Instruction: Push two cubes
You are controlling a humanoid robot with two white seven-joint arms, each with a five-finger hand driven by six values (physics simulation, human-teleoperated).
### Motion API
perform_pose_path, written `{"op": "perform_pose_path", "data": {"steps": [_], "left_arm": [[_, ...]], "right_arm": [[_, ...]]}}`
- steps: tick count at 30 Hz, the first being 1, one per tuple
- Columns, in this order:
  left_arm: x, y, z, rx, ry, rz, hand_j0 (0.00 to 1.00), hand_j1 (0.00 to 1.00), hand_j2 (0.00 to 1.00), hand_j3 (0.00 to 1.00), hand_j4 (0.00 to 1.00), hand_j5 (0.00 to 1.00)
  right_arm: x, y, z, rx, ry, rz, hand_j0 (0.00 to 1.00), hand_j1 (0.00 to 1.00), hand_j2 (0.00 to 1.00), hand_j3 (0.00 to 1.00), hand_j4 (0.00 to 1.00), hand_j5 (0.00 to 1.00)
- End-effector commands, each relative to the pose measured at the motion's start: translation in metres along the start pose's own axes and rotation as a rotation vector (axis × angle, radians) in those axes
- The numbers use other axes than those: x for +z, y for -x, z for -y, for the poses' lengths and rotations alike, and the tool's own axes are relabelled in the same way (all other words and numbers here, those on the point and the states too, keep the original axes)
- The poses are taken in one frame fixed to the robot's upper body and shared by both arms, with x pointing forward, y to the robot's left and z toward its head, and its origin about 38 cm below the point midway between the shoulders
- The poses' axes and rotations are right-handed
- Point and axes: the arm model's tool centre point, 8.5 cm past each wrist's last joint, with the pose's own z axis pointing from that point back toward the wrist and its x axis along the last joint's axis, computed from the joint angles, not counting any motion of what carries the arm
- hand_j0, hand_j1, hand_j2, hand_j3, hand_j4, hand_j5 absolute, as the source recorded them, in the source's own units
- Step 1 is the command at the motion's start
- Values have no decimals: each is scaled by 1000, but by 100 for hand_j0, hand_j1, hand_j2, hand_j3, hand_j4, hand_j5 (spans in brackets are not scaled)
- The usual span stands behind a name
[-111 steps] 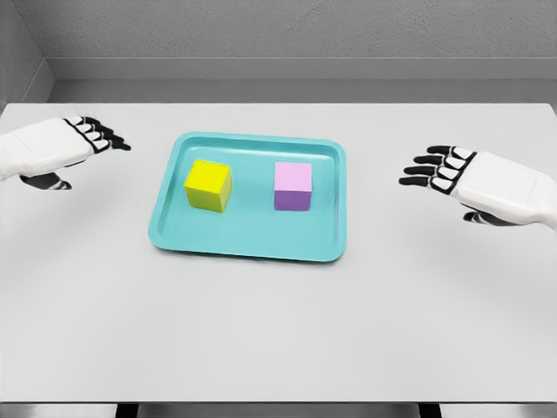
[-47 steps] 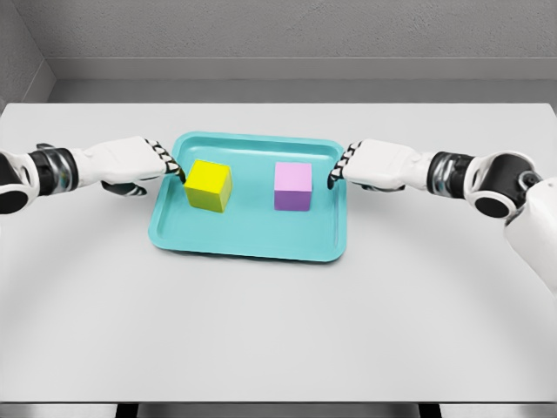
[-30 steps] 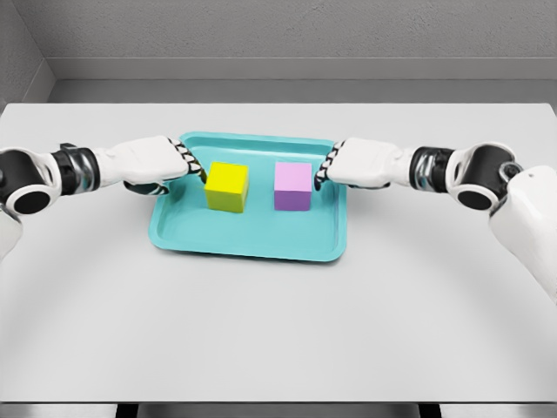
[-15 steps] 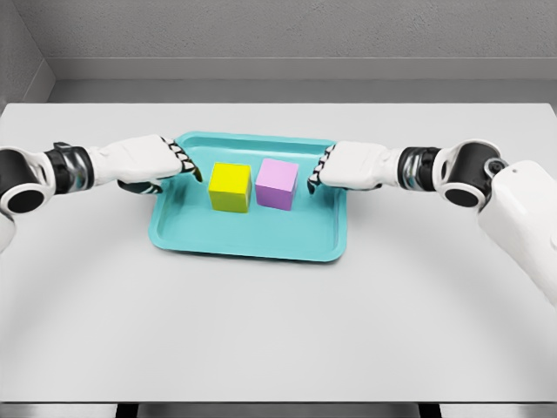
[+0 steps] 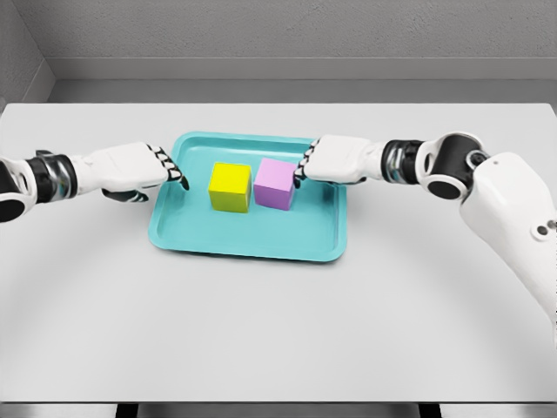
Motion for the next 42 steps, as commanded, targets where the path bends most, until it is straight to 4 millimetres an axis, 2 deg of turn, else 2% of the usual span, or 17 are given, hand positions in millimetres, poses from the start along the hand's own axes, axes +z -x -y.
{"op": "perform_pose_path", "data": {"steps": [1, 15, 27, 35, 39, 42], "left_arm": [[1, -3, -5, -10, -14, 7, 76, 76, 76, 76, 76, 76], [-5, -18, -4, -15, -24, 42, 76, 76, 76, 76, 76, 76], [-13, -34, -16, -38, -62, 81, 76, 76, 76, 76, 76, 76], [-15, -35, -16, -38, -62, 82, 76, 76, 76, 76, 76, 76], [-14, -33, -14, -35, -59, 76, 77, 77, 77, 77, 77, 77], [-12, -30, -15, -33, -61, 69, 78, 78, 78, 78, 78, 78]], "right_arm": [[-4, -3, 2, -1, 5, 6, 67, 67, 67, 67, 67, 67], [-5, 13, 0, -18, -26, -24, 67, 67, 67, 67, 67, 67], [-12, 10, 9, -7, -18, -11, 67, 67, 67, 67, 67, 67], [-7, 17, 6, -7, -32, -27, 67, 67, 67, 67, 67, 67], [-5, 22, 13, 3, -22, -38, 67, 67, 67, 67, 67, 67], [0, 37, 20, 2, -28, -68, 67, 67, 67, 67, 67, 67]]}}
